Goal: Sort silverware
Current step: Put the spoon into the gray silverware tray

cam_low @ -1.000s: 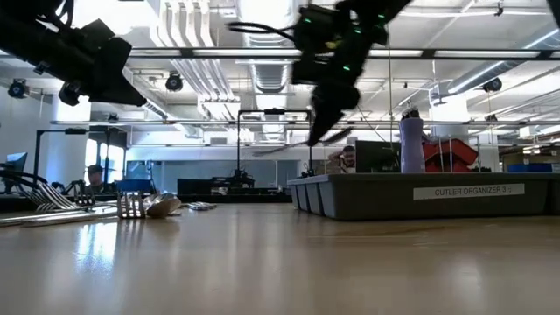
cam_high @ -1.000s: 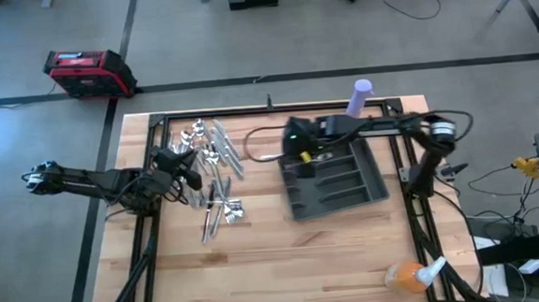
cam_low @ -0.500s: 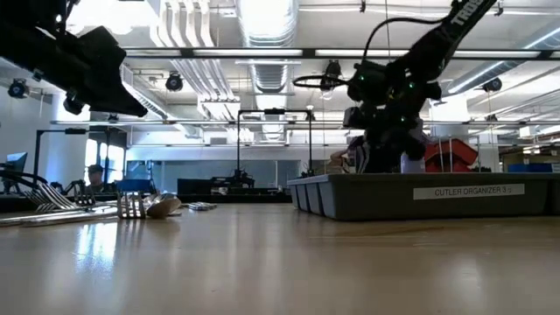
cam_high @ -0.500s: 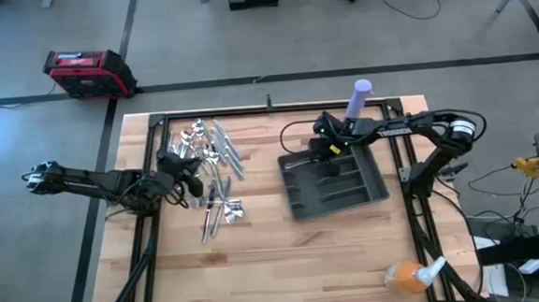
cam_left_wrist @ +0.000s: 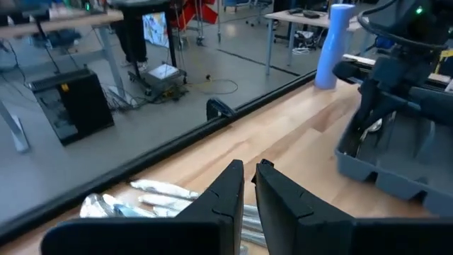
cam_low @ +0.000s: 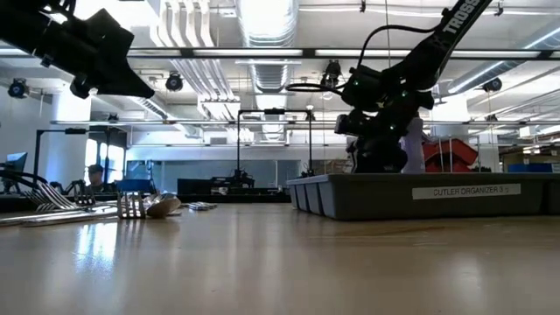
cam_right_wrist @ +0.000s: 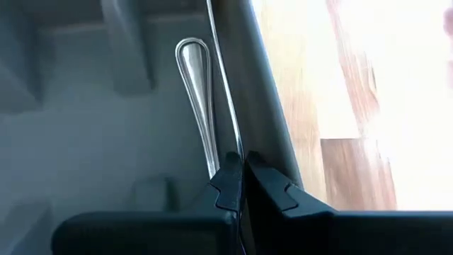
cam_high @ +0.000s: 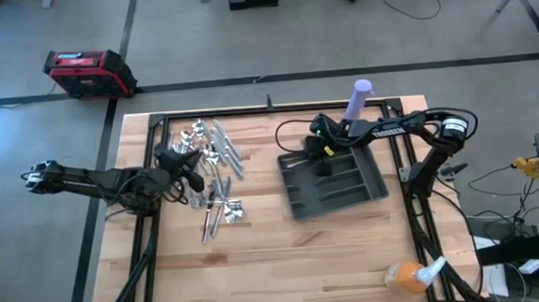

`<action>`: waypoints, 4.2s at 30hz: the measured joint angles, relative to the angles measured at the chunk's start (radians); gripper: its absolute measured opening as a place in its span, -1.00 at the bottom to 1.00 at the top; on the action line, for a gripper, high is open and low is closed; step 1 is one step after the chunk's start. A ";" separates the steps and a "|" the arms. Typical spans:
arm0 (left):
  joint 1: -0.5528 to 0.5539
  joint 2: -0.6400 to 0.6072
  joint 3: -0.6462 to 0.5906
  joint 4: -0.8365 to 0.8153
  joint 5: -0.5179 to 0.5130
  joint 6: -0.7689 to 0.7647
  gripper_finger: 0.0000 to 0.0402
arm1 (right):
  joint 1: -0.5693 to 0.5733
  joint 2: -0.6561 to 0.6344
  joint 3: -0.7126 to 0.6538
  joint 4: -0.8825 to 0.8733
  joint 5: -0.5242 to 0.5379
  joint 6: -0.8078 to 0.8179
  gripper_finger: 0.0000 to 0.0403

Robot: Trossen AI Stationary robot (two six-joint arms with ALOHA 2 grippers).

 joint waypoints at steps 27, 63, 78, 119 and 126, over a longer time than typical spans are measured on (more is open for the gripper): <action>0.003 0.417 -0.010 0.461 -0.050 0.331 -0.88 | 0.133 -0.016 0.001 -0.024 0.231 -0.141 -1.00; 0.307 0.517 -0.017 0.464 0.269 0.303 -0.88 | 0.148 -0.015 0.252 0.190 0.033 0.178 -0.25; 0.555 0.581 -0.013 0.213 0.506 -0.283 -0.88 | 0.229 0.192 0.278 0.262 -0.009 0.161 -0.17; 0.493 0.490 0.020 0.424 0.348 -0.030 -0.88 | 0.235 0.418 0.667 -0.200 -0.007 -0.352 -0.23; 0.489 0.413 -0.077 0.435 0.375 -0.104 -0.88 | 0.201 0.538 0.824 -0.379 0.021 -0.393 -0.29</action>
